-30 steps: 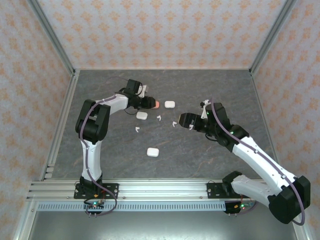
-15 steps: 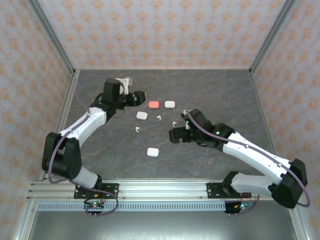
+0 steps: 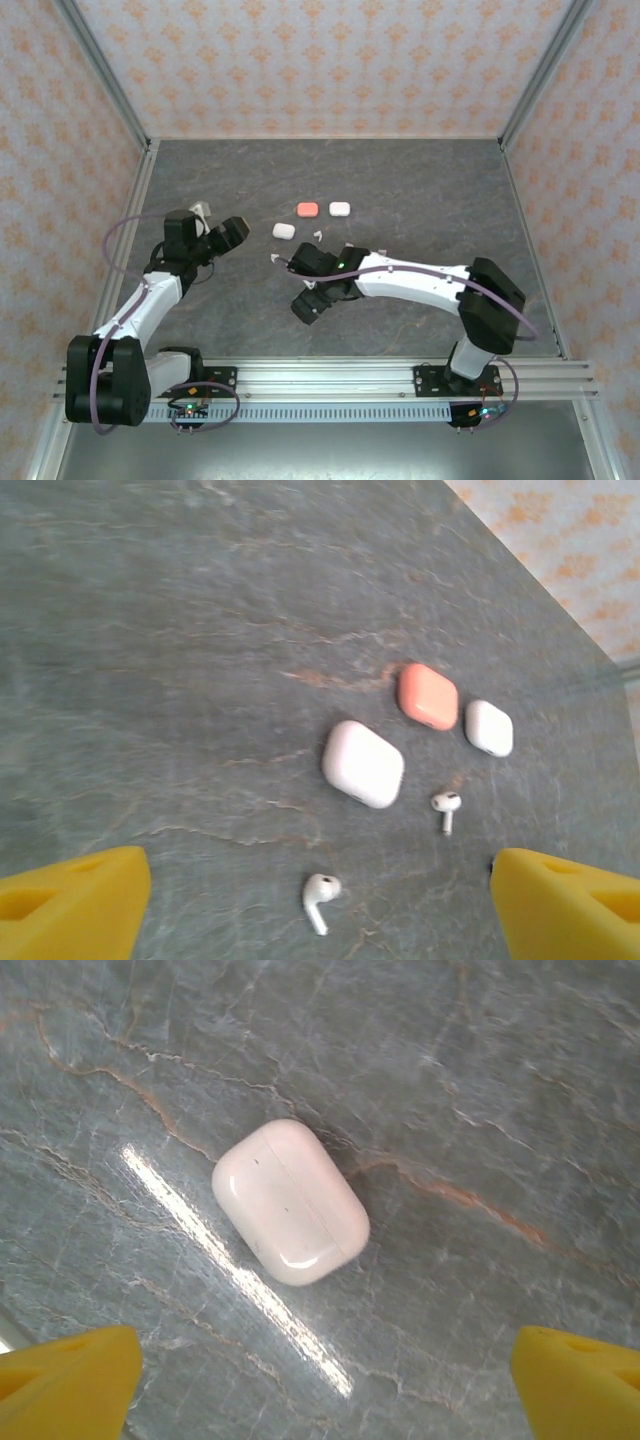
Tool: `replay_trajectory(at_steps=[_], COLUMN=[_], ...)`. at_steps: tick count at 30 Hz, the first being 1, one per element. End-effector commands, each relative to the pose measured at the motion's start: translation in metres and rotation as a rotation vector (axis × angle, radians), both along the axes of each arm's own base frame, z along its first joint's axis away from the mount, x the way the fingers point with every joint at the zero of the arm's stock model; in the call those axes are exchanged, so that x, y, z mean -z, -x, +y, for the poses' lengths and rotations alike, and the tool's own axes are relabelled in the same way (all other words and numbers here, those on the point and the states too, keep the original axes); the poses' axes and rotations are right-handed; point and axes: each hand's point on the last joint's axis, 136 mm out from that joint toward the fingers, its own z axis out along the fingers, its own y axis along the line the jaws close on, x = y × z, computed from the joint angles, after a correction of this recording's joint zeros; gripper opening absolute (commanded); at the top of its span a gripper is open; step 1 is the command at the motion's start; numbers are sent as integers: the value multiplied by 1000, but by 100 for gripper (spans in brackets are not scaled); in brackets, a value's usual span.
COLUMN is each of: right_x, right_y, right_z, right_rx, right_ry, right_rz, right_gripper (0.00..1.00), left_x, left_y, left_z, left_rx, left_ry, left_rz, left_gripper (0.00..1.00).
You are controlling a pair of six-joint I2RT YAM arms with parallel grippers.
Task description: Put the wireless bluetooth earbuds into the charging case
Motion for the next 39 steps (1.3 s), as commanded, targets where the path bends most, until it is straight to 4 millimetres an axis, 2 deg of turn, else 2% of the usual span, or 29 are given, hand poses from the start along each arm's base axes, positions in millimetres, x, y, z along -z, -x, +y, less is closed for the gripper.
replay_trajectory(at_steps=[1,10,13,18,20,31,36,39], right_x=[9,42,51,62,65,69,59,41], right_y=[2,0,2,2,1,-1,-8,-14], right_z=[10,18,20,19,18,2,-6,-3], right_rx=[-164,-314,-343,-365,-367,-340,-314,-295], right_ry=[50,157,177,210,224,251,227,155], right_rz=[-9,22,47,68,62,74,66,25], right_gripper=[95,93,84,79,73,53,39,35], left_x=[5,3,1,0,-1,-9,-16,-23], left_y=[3,1,0,-1,-1,-5,-7,-7], left_z=[9,14,15,14,14,12,8,-1], left_rx=[-45,-49,-52,-51,-50,-23,7,62], left_ry=[35,43,44,47,46,36,40,60], left_rz=[2,11,10,11,10,0,-15,-35], left_gripper=[89,90,90,90,90,91,91,89])
